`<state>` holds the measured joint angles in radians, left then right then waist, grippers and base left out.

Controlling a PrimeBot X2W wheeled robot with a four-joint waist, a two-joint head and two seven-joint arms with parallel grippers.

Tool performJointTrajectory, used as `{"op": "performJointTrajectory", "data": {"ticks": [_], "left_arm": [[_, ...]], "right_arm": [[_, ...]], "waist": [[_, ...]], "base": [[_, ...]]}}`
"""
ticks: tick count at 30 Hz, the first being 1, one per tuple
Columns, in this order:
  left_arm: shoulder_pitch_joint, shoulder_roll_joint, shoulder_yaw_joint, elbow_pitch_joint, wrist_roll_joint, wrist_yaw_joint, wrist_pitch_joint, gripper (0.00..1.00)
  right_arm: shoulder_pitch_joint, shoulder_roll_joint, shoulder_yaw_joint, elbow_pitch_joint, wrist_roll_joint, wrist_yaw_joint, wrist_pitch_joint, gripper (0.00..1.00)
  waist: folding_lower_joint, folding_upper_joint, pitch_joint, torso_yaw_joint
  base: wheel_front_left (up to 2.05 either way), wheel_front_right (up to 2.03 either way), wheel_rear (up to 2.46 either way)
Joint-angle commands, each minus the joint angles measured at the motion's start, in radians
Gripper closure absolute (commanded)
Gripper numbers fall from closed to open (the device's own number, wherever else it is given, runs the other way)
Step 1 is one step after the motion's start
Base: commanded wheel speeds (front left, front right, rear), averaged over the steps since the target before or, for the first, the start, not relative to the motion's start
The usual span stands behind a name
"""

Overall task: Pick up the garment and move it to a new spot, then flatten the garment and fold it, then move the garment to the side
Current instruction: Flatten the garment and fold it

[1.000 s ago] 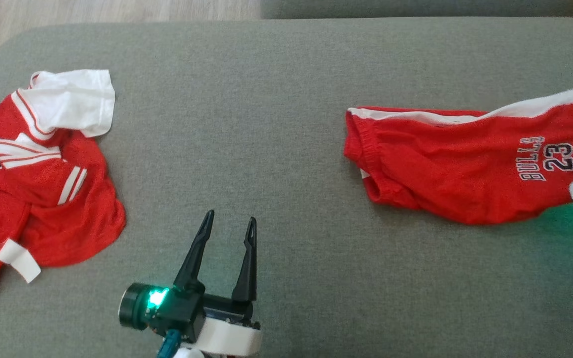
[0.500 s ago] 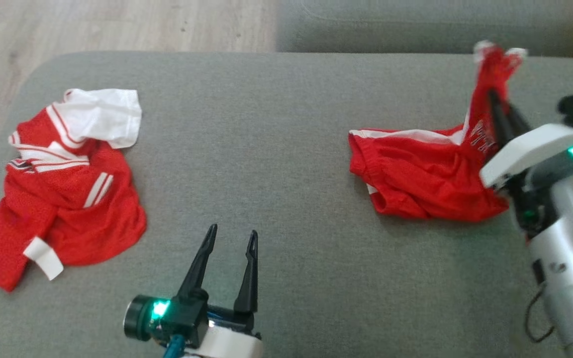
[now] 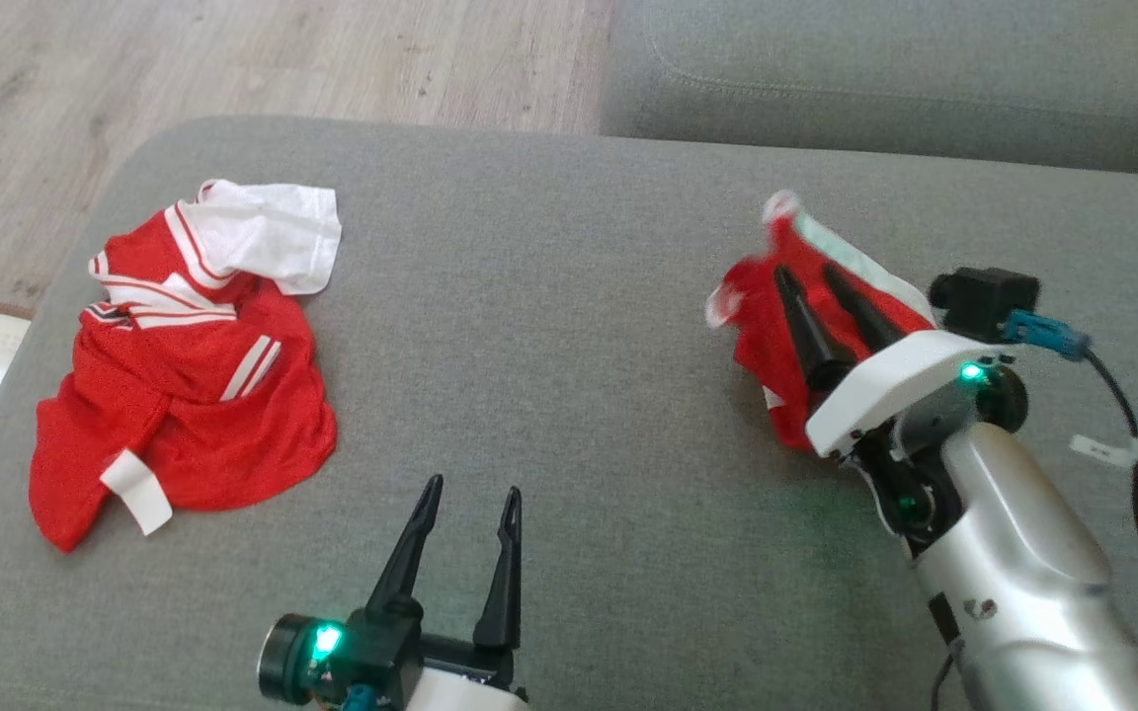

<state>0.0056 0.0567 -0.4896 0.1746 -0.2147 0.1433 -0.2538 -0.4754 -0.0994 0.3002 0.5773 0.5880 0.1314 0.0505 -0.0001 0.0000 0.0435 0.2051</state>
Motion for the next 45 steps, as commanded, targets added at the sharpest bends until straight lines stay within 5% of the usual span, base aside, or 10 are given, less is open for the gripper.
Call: {"op": "performJointTrajectory", "data": {"ticks": [1, 12, 28, 45], "left_arm": [[-0.017, -0.006, 0.027, -0.034, 0.002, 0.009, -0.008, 0.0], [0.047, 0.002, 0.104, -0.056, 0.015, 0.04, -0.008, 0.0], [0.243, 0.001, 0.189, -0.166, 0.086, 0.083, -0.008, 0.0], [0.274, -0.002, 0.225, -0.176, 0.108, 0.066, -0.008, 0.0]], "right_arm": [[-0.014, 0.008, -0.004, -0.057, -0.008, -0.001, -0.037, 0.0], [0.203, -0.107, -0.127, -0.212, -0.183, -0.001, -0.238, 0.0], [0.623, -0.043, -0.179, -0.391, -0.288, -0.001, -0.312, 0.0], [0.664, -0.018, -0.175, -0.401, -0.326, -0.001, -0.312, 0.0]], "waist": [[0.0001, 0.0, -0.01, -0.003], [0.0001, 0.0, -0.096, -0.095], [0.0001, 0.0, -0.183, -0.136], [0.0001, 0.0, -0.193, -0.145]], "base": [[0.0, 0.0, 0.0], [0.0, 0.0, 0.0], [0.0, 0.0, 0.0], [0.0, 0.0, 0.0]]}}
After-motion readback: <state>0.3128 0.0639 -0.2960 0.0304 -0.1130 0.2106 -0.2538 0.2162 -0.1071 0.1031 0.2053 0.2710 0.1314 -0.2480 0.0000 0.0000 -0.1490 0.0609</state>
